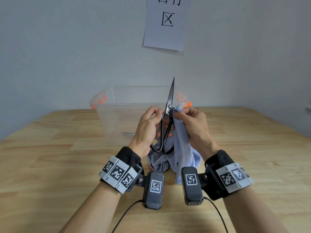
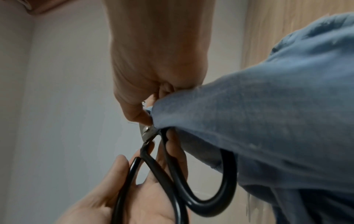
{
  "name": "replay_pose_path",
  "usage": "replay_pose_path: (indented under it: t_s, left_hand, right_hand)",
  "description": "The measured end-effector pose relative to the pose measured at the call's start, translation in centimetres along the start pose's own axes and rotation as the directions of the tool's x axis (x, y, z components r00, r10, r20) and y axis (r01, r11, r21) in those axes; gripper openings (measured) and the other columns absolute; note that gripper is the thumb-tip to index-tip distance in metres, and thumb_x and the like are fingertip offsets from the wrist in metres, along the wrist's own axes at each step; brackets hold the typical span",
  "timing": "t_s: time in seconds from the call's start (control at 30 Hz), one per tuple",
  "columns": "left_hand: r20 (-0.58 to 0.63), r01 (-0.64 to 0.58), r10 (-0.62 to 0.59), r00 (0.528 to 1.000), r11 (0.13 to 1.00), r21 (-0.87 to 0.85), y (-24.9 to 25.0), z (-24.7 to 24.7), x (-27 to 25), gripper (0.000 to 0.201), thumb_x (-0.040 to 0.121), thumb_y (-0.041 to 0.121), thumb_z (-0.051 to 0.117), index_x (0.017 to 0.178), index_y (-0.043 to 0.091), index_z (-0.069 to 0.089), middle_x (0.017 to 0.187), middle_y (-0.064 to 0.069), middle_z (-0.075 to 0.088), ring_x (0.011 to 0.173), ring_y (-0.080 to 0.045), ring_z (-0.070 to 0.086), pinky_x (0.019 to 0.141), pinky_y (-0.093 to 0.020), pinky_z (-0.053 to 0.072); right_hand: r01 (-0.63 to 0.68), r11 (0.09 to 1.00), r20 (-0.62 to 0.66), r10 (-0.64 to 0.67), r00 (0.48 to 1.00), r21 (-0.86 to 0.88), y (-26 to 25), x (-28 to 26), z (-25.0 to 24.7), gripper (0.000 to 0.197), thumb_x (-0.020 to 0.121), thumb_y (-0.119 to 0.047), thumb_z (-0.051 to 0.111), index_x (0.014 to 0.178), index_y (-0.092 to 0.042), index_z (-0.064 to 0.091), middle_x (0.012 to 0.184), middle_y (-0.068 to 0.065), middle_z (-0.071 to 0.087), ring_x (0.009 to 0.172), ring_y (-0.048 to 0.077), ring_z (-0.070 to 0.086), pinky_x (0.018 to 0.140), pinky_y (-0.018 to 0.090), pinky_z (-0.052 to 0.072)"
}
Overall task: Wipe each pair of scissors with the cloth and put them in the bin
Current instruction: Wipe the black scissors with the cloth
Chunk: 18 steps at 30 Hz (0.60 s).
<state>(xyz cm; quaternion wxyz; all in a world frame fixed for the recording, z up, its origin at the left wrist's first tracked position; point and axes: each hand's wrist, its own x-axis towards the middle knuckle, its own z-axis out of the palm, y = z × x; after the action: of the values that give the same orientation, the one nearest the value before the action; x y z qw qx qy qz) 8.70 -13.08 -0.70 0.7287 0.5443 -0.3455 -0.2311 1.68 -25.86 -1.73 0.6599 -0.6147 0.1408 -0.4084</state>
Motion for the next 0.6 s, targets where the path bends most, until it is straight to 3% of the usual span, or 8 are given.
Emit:
replay_pose_path:
  t_s: [0.07, 0.23, 0.37, 0.47, 0.6]
  left_hand:
    - [-0.007, 0.001, -0.001, 1.000, 1.000, -0.012, 0.03, 0.03, 0.00, 0.016, 0.107, 0.018, 0.041, 0.096, 0.010, 0.049, 0.090, -0.018, 0.065, 0.074, -0.030, 0.067, 0.060, -0.036, 0.058]
    - [-0.027, -0.013, 0.013, 1.000, 1.000, -0.005, 0.05, -0.06, 0.13, 0.018, 0.107, 0.018, 0.041, 0.092, 0.009, 0.047, 0.093, -0.020, 0.064, 0.074, -0.028, 0.066, 0.057, -0.033, 0.056]
    - [-0.020, -0.028, 0.028, 0.999, 1.000, 0.004, -0.08, 0.02, 0.12, 0.028, 0.107, 0.019, 0.043, 0.097, -0.007, 0.045, 0.091, -0.021, 0.062, 0.076, -0.029, 0.062, 0.056, -0.032, 0.055]
    - [-0.027, -0.042, 0.043, 0.999, 0.998, 0.047, 0.02, -0.12, 0.06, 0.029, 0.107, 0.019, 0.043, 0.101, -0.009, 0.046, 0.090, -0.018, 0.066, 0.076, -0.030, 0.065, 0.057, -0.033, 0.056]
    - [-0.011, -0.030, 0.030, 0.999, 0.999, 0.044, 0.34, 0.07, -0.18, 0.028, 0.107, 0.019, 0.042, 0.103, -0.008, 0.050, 0.086, -0.014, 0.069, 0.076, -0.031, 0.070, 0.059, -0.037, 0.060]
  right_hand:
    - [0.007, 1.000, -0.017, -0.007, 1.000, -0.001, -0.04, 0.09, -0.02, 0.028, 0.086, 0.000, 0.069, 0.061, -0.010, 0.061, 0.063, 0.013, 0.060, 0.057, 0.024, 0.058, 0.061, 0.034, 0.051]
    - [-0.034, 0.999, 0.078, 0.032, 0.996, 0.032, -0.23, 0.11, -0.41, 0.026, 0.088, -0.001, 0.067, 0.064, -0.010, 0.061, 0.066, 0.006, 0.060, 0.061, 0.015, 0.058, 0.061, 0.025, 0.049]
    - [0.015, 0.998, 0.128, -0.008, 0.992, -0.054, -0.49, -0.35, -0.08, 0.014, 0.088, 0.002, 0.069, 0.076, 0.001, 0.061, 0.069, 0.013, 0.065, 0.060, 0.023, 0.064, 0.058, 0.035, 0.058]
    - [0.043, 0.987, 0.072, -0.032, 0.997, -0.158, -0.29, -0.01, 0.07, 0.019, 0.085, -0.001, 0.073, 0.071, -0.007, 0.062, 0.067, 0.010, 0.067, 0.061, 0.020, 0.065, 0.062, 0.032, 0.056]
    - [0.029, 0.994, -0.039, -0.033, 0.999, -0.110, 0.18, 0.18, -0.06, 0.023, 0.080, -0.006, 0.074, 0.064, -0.016, 0.061, 0.072, 0.020, 0.062, 0.069, 0.029, 0.058, 0.070, 0.043, 0.049]
